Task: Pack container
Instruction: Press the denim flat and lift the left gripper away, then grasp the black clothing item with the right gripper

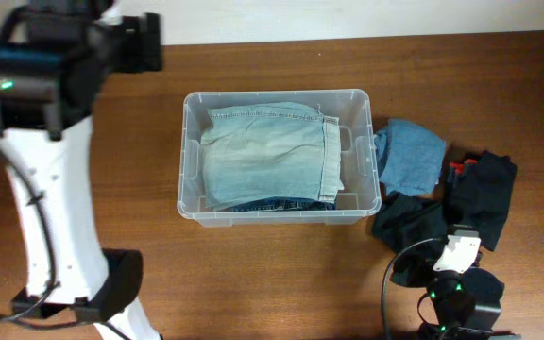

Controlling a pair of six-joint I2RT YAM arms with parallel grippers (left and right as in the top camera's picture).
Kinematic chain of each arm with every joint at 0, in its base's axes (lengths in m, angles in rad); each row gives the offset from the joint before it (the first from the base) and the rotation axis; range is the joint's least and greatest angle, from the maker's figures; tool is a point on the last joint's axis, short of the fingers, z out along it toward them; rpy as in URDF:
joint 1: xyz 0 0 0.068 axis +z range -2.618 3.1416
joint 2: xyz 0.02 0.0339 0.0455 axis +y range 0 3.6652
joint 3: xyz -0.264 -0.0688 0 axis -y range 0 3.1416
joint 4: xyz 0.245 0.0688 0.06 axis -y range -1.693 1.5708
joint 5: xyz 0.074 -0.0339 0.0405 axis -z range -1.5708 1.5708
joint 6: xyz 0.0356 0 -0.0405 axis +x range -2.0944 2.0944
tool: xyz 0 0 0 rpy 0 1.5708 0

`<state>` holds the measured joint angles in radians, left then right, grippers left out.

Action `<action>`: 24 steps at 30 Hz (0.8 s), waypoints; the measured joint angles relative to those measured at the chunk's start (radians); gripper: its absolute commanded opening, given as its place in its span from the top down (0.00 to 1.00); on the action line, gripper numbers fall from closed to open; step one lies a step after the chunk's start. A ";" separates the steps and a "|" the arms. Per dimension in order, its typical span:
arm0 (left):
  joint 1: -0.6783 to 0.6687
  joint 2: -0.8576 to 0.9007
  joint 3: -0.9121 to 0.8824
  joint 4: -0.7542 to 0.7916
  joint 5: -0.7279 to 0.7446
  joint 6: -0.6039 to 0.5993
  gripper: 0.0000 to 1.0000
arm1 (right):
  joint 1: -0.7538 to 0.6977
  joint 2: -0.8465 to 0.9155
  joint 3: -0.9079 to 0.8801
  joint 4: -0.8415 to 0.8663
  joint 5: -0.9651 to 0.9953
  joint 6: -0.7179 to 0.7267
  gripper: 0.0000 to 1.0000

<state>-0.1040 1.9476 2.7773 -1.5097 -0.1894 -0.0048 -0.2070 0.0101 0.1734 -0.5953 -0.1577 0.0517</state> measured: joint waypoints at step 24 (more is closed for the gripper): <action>0.212 -0.042 -0.005 -0.084 -0.010 0.000 0.00 | -0.002 1.403 1.199 -0.356 -0.247 0.083 0.01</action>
<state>0.1081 1.9053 2.7724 -1.5940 -0.1993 -0.0051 -0.2085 1.4128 1.3724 -0.9512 -0.4049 0.1345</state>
